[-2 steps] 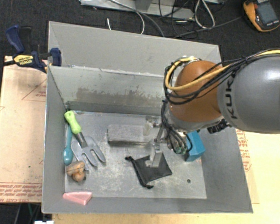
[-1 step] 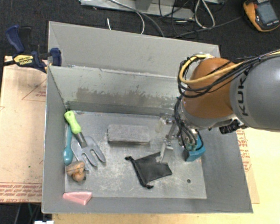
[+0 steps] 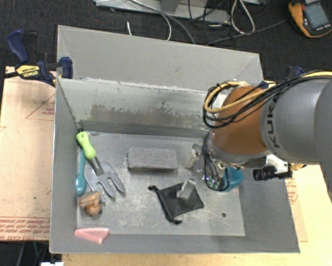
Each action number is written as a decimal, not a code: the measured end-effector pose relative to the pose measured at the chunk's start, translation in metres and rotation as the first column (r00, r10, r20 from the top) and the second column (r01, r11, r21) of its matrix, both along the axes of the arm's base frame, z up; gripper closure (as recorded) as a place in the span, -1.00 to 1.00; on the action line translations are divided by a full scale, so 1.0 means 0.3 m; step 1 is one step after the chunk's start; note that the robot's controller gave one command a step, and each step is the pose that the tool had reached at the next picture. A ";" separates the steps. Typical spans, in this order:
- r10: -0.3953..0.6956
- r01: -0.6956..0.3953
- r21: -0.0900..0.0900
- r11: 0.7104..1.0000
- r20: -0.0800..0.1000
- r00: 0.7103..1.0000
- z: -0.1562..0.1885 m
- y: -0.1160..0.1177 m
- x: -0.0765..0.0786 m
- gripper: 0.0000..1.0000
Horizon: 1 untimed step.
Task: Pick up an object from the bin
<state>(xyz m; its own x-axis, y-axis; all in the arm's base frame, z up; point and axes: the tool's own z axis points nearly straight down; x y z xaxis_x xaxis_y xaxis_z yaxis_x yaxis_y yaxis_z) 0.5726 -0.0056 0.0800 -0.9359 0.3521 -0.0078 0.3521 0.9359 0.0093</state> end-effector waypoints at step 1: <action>0.054 -0.054 0.001 0.999 0.001 0.999 -0.031 -0.075 -0.088 1.00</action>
Offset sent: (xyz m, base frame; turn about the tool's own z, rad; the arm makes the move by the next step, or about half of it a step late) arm 0.0000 0.0000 0.0000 0.0000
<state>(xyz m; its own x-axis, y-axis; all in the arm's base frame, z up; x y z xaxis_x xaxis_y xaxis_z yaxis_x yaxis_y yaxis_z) 0.5463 -0.0281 0.0707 -0.9536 0.3011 -0.0085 0.3010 0.9536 0.0107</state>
